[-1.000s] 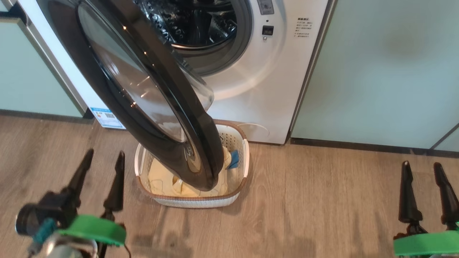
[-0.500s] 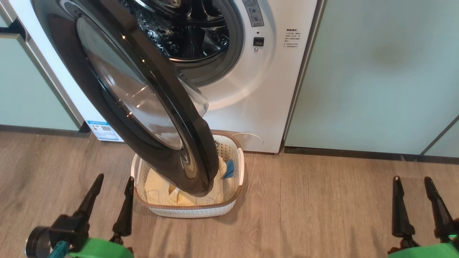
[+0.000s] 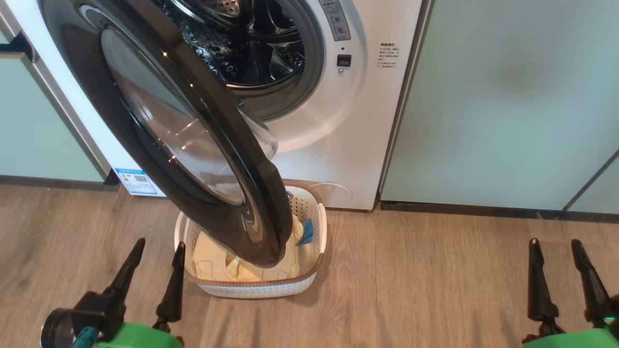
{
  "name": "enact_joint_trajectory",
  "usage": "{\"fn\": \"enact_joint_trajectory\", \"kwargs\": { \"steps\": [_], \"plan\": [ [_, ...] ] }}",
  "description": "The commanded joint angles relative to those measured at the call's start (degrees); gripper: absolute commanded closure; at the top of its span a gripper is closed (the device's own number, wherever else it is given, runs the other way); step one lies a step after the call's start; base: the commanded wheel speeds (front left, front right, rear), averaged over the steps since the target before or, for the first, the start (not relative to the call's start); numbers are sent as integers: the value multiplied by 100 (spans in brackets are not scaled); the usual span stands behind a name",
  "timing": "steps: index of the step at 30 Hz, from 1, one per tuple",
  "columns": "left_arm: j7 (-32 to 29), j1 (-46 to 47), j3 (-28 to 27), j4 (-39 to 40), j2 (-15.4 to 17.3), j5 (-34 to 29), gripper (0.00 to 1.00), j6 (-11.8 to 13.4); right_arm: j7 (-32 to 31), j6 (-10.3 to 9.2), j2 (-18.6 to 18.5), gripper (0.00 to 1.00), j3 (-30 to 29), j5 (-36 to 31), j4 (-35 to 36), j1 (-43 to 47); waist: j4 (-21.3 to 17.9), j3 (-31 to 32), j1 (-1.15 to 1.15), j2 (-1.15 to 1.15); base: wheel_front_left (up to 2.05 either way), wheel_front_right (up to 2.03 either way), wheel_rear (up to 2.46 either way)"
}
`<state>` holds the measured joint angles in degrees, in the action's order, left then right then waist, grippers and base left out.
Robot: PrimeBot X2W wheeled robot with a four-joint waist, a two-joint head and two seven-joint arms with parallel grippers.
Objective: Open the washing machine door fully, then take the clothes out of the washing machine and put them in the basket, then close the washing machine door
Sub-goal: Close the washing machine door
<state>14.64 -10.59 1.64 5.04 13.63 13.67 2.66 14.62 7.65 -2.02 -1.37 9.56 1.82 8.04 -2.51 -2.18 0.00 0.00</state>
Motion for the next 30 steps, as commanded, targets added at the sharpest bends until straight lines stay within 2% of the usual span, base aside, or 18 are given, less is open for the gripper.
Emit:
{"fn": "enact_joint_trajectory", "kwargs": {
  "steps": [1, 5, 6, 8, 9, 20, 30],
  "plan": [
    [36, 152, -301, 136, 24, -53, 0, -30, 38, -16, -86, 0, 143, 9, 156, -65, -3, 8, 0, 0, 0, 0, 0],
    [36, 166, -311, 115, -1, -69, 0, -54, 38, -16, -86, 0, 153, 19, 146, -61, -10, 14, 0, 0, 0, 0, 0],
    [36, 170, -318, 110, -8, -75, 0, -61, 38, -16, -86, 5, 156, 24, 142, -61, -15, 14, 0, 0, 0, 0, 0],
    [36, 174, -332, 104, -23, -84, 0, -74, 38, -16, -86, 89, 165, 48, 124, -58, -21, 18, 0, 0, 0, 0, 0],
    [36, 174, -340, 103, -29, -95, 0, -78, 38, -16, -86, 100, 177, 54, 105, -56, -25, 21, 0, 0, 0, 0, 0],
    [36, 246, -351, 63, -90, -162, 0, -198, 38, -16, -86, 100, 308, 98, -97, -79, 135, 21, 0, 0, 0, 0, 0],
    [36, 405, -279, 1, -168, -221, 0, -274, 38, -16, -86, 100, 475, 162, -410, -428, 841, -58, 0, 0, 0, 0, 0]
  ]
}}
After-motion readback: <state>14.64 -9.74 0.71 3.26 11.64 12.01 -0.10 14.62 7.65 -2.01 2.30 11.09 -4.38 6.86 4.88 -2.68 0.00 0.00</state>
